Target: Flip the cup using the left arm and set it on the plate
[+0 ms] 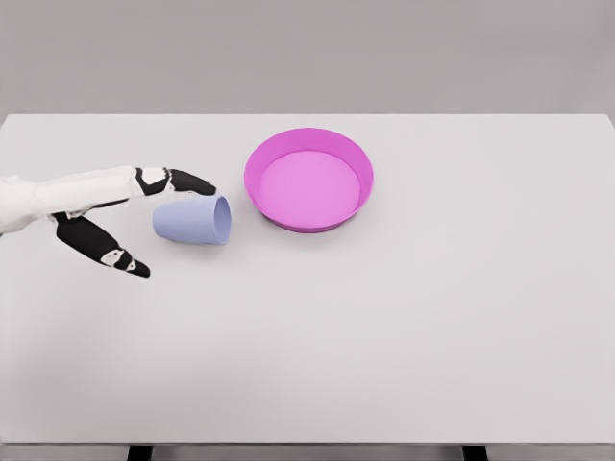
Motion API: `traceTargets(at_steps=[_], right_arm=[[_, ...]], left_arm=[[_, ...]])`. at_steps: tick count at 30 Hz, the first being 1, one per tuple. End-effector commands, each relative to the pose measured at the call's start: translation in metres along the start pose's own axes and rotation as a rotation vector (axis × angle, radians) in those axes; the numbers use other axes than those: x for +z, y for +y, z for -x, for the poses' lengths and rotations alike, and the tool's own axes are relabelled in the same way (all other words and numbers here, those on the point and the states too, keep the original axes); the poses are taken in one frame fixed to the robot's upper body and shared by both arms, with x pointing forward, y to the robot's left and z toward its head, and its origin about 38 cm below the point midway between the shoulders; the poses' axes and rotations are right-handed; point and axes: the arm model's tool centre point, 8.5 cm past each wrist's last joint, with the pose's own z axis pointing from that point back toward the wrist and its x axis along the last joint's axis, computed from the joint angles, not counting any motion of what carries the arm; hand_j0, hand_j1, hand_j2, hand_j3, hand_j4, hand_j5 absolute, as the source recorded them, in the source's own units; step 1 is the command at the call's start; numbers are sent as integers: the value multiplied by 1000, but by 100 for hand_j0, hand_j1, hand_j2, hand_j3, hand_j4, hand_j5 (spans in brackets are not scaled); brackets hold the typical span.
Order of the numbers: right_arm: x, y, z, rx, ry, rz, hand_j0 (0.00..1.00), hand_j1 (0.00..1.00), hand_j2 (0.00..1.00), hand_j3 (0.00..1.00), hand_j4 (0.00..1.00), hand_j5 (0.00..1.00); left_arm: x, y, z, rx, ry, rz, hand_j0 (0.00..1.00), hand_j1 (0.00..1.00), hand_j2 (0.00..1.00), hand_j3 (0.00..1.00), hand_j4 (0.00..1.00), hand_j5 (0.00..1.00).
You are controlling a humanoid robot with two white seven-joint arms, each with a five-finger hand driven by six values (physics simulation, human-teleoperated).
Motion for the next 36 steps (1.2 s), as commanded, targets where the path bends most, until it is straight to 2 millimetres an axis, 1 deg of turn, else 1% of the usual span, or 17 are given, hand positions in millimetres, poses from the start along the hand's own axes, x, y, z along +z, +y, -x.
traceTargets(at_steps=[1, 3, 4, 6, 7, 9, 11, 12, 13, 16, 17, 18, 20, 26, 28, 30, 36], right_arm=[[0, 0, 0, 0, 0, 0, 100, 100, 100, 100, 100, 100], [0, 0, 0, 0, 0, 0, 100, 100, 100, 100, 100, 100], [0, 0, 0, -1, 0, 0, 100, 100, 100, 100, 100, 100], [0, 0, 0, 0, 0, 0, 100, 100, 100, 100, 100, 100], [0, 0, 0, 0, 0, 0, 100, 100, 100, 100, 100, 100], [0, 0, 0, -1, 0, 0, 100, 100, 100, 100, 100, 100], [0, 0, -1, -1, -1, 1, 100, 100, 100, 100, 100, 100], [0, 0, 0, 0, 0, 0, 100, 100, 100, 100, 100, 100], [0, 0, 0, 0, 0, 0, 100, 100, 100, 100, 100, 100], [0, 0, 0, 0, 0, 0, 100, 100, 100, 100, 100, 100], [0, 0, 0, -1, 0, 0, 100, 100, 100, 100, 100, 100], [0, 0, 0, -1, 0, 0, 100, 100, 100, 100, 100, 100], [0, 0, 0, 0, 0, 0, 100, 100, 100, 100, 100, 100], [0, 0, 0, 0, 0, 0, 100, 100, 100, 100, 100, 100], [0, 0, 0, -1, 0, 0, 100, 100, 100, 100, 100, 100], [0, 0, 0, 0, 0, 0, 100, 100, 100, 100, 100, 100], [0, 0, 0, -1, -1, 0, 100, 100, 100, 100, 100, 100]], left_arm=[[4, 31, -16, -66, -12, -220, 100, 100, 100, 100, 100, 100], [-8, 27, 0, -80, 199, -207, 100, 100, 100, 100, 100, 100], [-24, 22, 2, -78, 184, -203, 100, 100, 100, 100, 100, 100], [-21, 11, 10, -79, 212, -176, 100, 100, 100, 100, 100, 100], [-20, -1, 18, -94, 255, -147, 100, 100, 100, 100, 100, 100], [-14, -16, 33, -38, 360, -126, 100, 100, 100, 100, 100, 100], [-10, -20, 47, 8, 444, -132, 100, 100, 100, 100, 100, 100], [-12, -21, 52, 29, 448, -145, 100, 100, 100, 100, 100, 100], [-22, -25, 55, 49, 428, -154, 100, 100, 100, 100, 100, 100], [-33, -29, 54, 57, 403, -155, 100, 100, 100, 100, 100, 100], [-37, -37, 56, 55, 407, -136, 100, 100, 100, 100, 100, 100], [-37, -40, 59, 26, 428, -114, 100, 100, 100, 100, 100, 100], [-36, -50, 68, 53, 492, -90, 100, 100, 100, 100, 100, 100], [-38, -46, 67, 53, 486, -101, 100, 100, 100, 100, 100, 100], [-45, -46, 80, 78, 496, -122, 100, 100, 100, 100, 100, 100], [-44, -45, 84, 80, 507, -125, 100, 100, 100, 100, 100, 100], [-60, -59, 87, 80, 508, -90, 100, 100, 100, 100, 100, 100]])
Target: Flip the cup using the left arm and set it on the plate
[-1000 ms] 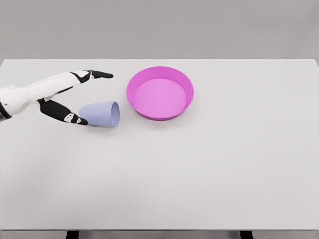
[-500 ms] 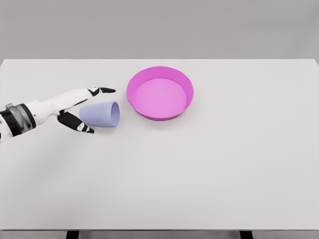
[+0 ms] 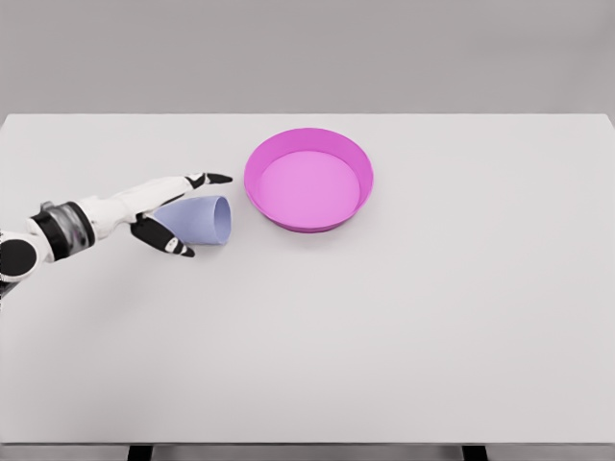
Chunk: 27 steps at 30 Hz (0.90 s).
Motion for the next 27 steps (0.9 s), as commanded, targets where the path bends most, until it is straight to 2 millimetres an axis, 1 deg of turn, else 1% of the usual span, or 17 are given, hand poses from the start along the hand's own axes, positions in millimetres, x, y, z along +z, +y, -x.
traceTargets(at_steps=[1, 3, 8, 9, 10, 11, 12, 15, 17, 20, 21, 22, 23, 27], right_arm=[[0, 0, 0, 0, 0, 0, 100, 100, 100, 100, 100, 100], [0, 0, 0, 0, 0, 0, 100, 100, 100, 100, 100, 100], [0, 0, 0, 0, 0, 0, 100, 100, 100, 100, 100, 100], [0, 0, 0, -1, 1, 0, 100, 100, 100, 100, 100, 100], [0, 0, 0, -1, 1, 0, 100, 100, 100, 100, 100, 100], [0, 0, 0, 0, 0, 0, 100, 100, 100, 100, 100, 100], [0, 0, 0, 0, 0, 0, 100, 100, 100, 100, 100, 100], [0, 0, 0, 0, 0, 0, 100, 100, 100, 100, 100, 100], [0, 0, 0, 0, 0, 0, 100, 100, 100, 100, 100, 100], [0, 0, -1, -1, -1, 1, 100, 100, 100, 100, 100, 100], [0, 0, 0, 0, 0, 0, 100, 100, 100, 100, 100, 100], [0, 0, 0, 0, 0, 0, 100, 100, 100, 100, 100, 100], [0, 0, 0, 0, 0, 0, 100, 100, 100, 100, 100, 100], [0, 0, 0, 0, 0, 0, 100, 100, 100, 100, 100, 100]], left_arm=[[-4, -5, -1, 5, 0, 10, 100, 100, 100, 100, 100, 100], [-11, -7, 7, 31, 29, 5, 100, 100, 100, 100, 100, 100], [-12, -6, 12, 45, 69, 5, 99, 99, 99, 99, 99, 99], [-14, -11, 13, 45, 77, 19, 91, 91, 91, 91, 91, 91], [-13, -12, 13, 44, 78, 24, 86, 86, 86, 86, 86, 86], [-13, -12, 14, 44, 85, 25, 84, 84, 84, 84, 84, 84], [-13, -13, 14, 44, 85, 28, 74, 74, 74, 74, 74, 74], [-12, -12, 14, 42, 86, 27, 66, 66, 66, 66, 66, 66], [-12, -11, 13, 47, 79, 26, 64, 64, 64, 64, 64, 64], [-10, -4, 9, 87, 41, -3, 63, 63, 63, 63, 63, 63], [-8, 7, -1, 114, -56, -36, 61, 61, 61, 61, 61, 61], [-3, 20, -8, 141, -123, -82, 55, 55, 55, 55, 55, 55], [-2, 24, -10, 178, -152, -98, 54, 54, 54, 54, 54, 54], [-4, 33, -15, 302, -204, -129, 55, 55, 55, 55, 55, 55]])
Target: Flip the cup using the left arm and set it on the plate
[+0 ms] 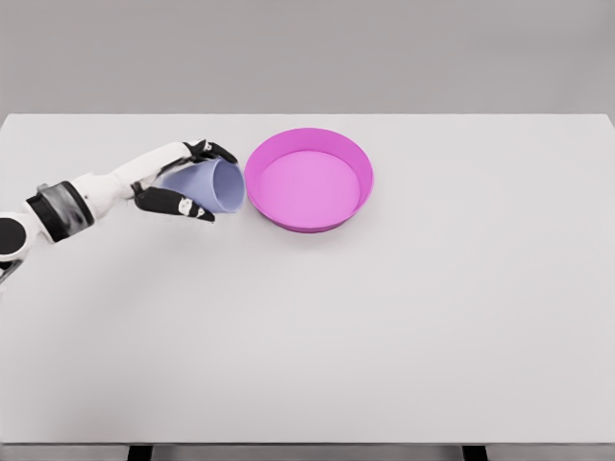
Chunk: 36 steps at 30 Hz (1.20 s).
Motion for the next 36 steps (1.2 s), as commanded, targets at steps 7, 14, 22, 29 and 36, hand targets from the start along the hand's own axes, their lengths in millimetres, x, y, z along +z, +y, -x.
traceTargets(at_steps=[7, 14, 22, 29, 36], right_arm=[[0, 0, 0, 1, 0, 0, 100, 100, 100, 100, 100, 100], [0, 0, 0, -1, 0, 0, 100, 100, 100, 100, 100, 100], [0, 0, 0, 1, 0, 0, 100, 100, 100, 100, 100, 100], [0, 0, 0, -1, 0, 0, 100, 100, 100, 100, 100, 100], [0, 0, -1, 0, -1, 1, 100, 100, 100, 100, 100, 100]], left_arm=[[-64, -10, -26, 290, -204, -93, 55, 55, 55, 55, 55, 55], [-103, -35, -42, 486, -415, -196, 53, 53, 53, 53, 53, 53], [-115, -71, -12, 731, -422, -398, 52, 52, 52, 52, 52, 52], [-131, -97, -27, 870, -521, -429, 45, 45, 45, 45, 45, 45], [-145, -126, 8, 908, -375, -462, 46, 46, 46, 46, 46, 46]])
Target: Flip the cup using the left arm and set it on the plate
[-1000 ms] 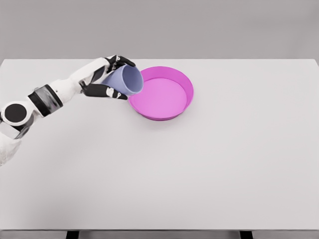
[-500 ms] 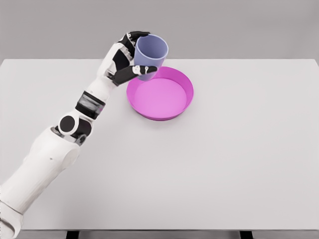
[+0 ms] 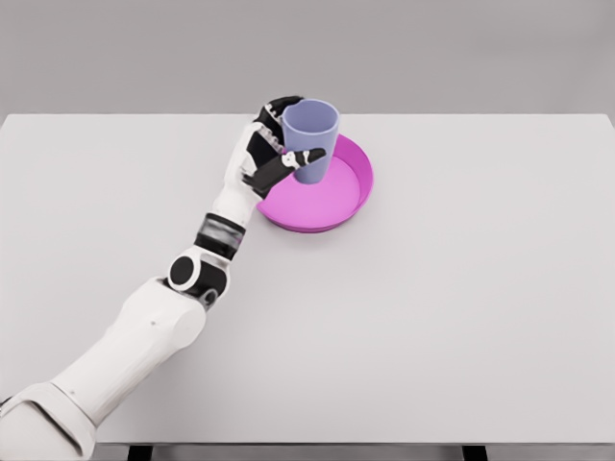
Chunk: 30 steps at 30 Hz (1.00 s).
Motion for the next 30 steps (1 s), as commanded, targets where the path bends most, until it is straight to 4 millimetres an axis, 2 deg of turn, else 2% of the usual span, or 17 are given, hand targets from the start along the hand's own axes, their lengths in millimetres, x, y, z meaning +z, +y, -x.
traceTargets(at_steps=[1, 2, 6, 10, 14, 20, 24, 25, 28, 30], right_arm=[[0, 0, -1, 0, -1, 1, 100, 100, 100, 100, 100, 100], [0, 0, 0, 0, -1, 0, 100, 100, 100, 100, 100, 100], [0, 0, 0, 1, 0, 0, 100, 100, 100, 100, 100, 100], [0, 0, 0, 1, 0, 0, 100, 100, 100, 100, 100, 100], [0, 0, 0, 1, 0, 0, 100, 100, 100, 100, 100, 100], [0, 0, 0, 1, 0, 0, 100, 100, 100, 100, 100, 100], [0, 0, 0, -1, 0, 0, 100, 100, 100, 100, 100, 100], [0, 0, 0, 1, 0, 0, 100, 100, 100, 100, 100, 100], [0, 0, 0, 1, 0, 0, 100, 100, 100, 100, 100, 100], [0, 0, 0, -1, 0, 0, 100, 100, 100, 100, 100, 100]], left_arm=[[4, 1, 10, -32, 27, -2, 46, 46, 46, 46, 46, 46], [4, 5, 15, -42, 42, -12, 46, 46, 46, 46, 46, 46], [-2, 10, 8, -68, 25, -17, 46, 46, 46, 46, 46, 46], [-4, 8, 8, -65, 23, -10, 46, 46, 46, 46, 46, 46], [-14, 10, -5, -42, -35, -42, 46, 46, 46, 46, 46, 46], [-7, 4, 31, -31, 51, -84, 47, 47, 47, 47, 47, 47], [-6, 1, 35, -61, 62, -67, 49, 49, 49, 49, 49, 49], [-6, 1, 35, -65, 63, -64, 50, 50, 50, 50, 50, 50], [-7, 0, 32, -67, 53, -58, 71, 71, 71, 71, 71, 71], [-7, 1, 30, -69, 50, -58, 75, 75, 75, 75, 75, 75]])
